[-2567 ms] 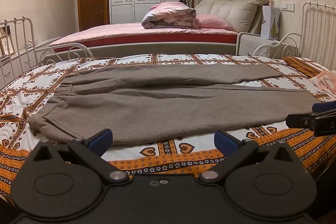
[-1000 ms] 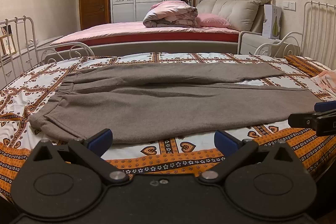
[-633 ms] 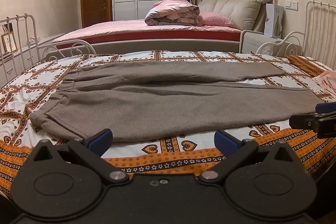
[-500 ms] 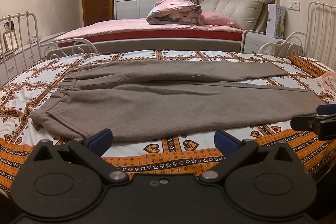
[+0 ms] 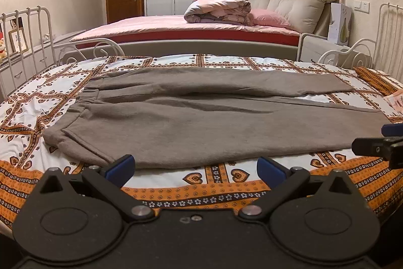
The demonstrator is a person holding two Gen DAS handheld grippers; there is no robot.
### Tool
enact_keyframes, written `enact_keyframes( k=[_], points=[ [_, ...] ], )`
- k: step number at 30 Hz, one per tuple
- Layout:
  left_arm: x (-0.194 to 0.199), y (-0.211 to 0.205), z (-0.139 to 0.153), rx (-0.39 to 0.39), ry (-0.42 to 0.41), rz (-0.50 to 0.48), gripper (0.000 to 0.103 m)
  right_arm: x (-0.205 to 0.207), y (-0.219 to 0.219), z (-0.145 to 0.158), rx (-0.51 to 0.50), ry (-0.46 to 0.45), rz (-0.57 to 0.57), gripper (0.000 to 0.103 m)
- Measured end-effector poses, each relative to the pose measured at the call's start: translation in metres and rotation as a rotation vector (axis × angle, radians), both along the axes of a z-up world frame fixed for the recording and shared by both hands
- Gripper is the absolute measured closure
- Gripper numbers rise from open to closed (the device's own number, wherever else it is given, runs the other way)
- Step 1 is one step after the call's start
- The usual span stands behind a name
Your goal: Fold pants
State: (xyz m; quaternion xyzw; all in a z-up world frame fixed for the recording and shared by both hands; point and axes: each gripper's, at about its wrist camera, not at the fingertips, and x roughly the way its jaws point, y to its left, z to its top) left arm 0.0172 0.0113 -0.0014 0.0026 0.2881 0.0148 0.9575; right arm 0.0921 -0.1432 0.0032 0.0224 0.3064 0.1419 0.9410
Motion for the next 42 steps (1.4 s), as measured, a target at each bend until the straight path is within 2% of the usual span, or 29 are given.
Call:
enact_keyframes(
  k=[4, 8, 12, 15, 16, 17, 18, 20, 21, 22, 23, 24, 26, 29, 32, 33, 38, 41, 42],
  points=[
    [0.017, 0.019, 0.011, -0.052, -0.003, -0.01, 0.006, 0.018, 0.007, 0.011, 0.017, -0.015, 0.061, 0.0],
    [0.055, 0.067, 0.024, -0.076, -0.003, 0.008, 0.007, 0.064, 0.013, 0.021, 0.029, -0.005, 0.138, 0.0],
    [0.108, 0.126, 0.029, -0.014, 0.017, 0.046, 0.009, 0.122, 0.017, 0.035, 0.05, -0.048, 0.176, 0.0],
    [0.158, 0.173, 0.025, -0.046, 0.048, 0.068, 0.009, 0.178, 0.027, 0.036, 0.047, -0.052, 0.212, 0.0],
    [0.176, 0.185, 0.023, -0.032, 0.066, 0.07, 0.009, 0.203, 0.034, 0.032, 0.028, -0.016, 0.229, 0.0],
    [0.198, 0.199, 0.018, -0.016, 0.09, 0.064, 0.013, 0.23, 0.04, 0.027, 0.019, 0.031, 0.244, 0.0],
    [0.214, 0.21, 0.013, -0.009, 0.106, 0.059, 0.024, 0.253, 0.047, 0.023, 0.021, 0.052, 0.253, 0.0],
    [0.247, 0.233, 0.001, -0.021, 0.139, 0.043, 0.039, 0.293, 0.058, 0.017, 0.002, 0.038, 0.267, 0.0],
    [0.264, 0.244, -0.006, -0.046, 0.155, 0.044, 0.042, 0.312, 0.065, 0.014, -0.004, 0.03, 0.277, 0.0],
    [0.279, 0.254, -0.014, -0.055, 0.173, 0.046, 0.043, 0.333, 0.072, 0.01, -0.004, 0.038, 0.295, 0.011],
    [0.295, 0.261, -0.021, -0.049, 0.184, 0.049, 0.045, 0.35, 0.078, 0.006, -0.012, 0.051, 0.307, 0.032],
    [0.31, 0.268, -0.028, -0.037, 0.192, 0.046, 0.046, 0.365, 0.083, 0.001, -0.024, 0.065, 0.313, 0.039],
    [0.338, 0.275, -0.04, -0.015, 0.206, 0.038, 0.046, 0.398, 0.093, -0.012, -0.04, 0.091, 0.321, 0.042],
    [0.367, 0.28, -0.051, 0.052, 0.224, 0.027, 0.042, 0.43, 0.103, -0.03, -0.078, 0.095, 0.335, 0.042],
    [0.386, 0.288, -0.059, 0.061, 0.224, 0.005, 0.031, 0.453, 0.106, -0.05, -0.107, 0.112, 0.36, 0.042],
    [0.391, 0.289, -0.06, 0.059, 0.224, -0.004, 0.027, 0.461, 0.107, -0.055, -0.116, 0.118, 0.367, 0.042],
    [0.406, 0.301, -0.068, -0.024, 0.24, -0.057, 0.028, 0.485, 0.105, -0.07, -0.129, 0.137, 0.435, 0.042],
    [0.409, 0.31, -0.068, -0.103, 0.227, -0.09, 0.042, 0.491, 0.104, -0.067, -0.131, 0.148, 0.481, 0.042],
    [0.408, 0.31, -0.067, -0.099, 0.218, -0.095, 0.054, 0.492, 0.104, -0.066, -0.134, 0.16, 0.501, 0.042]
  ],
)
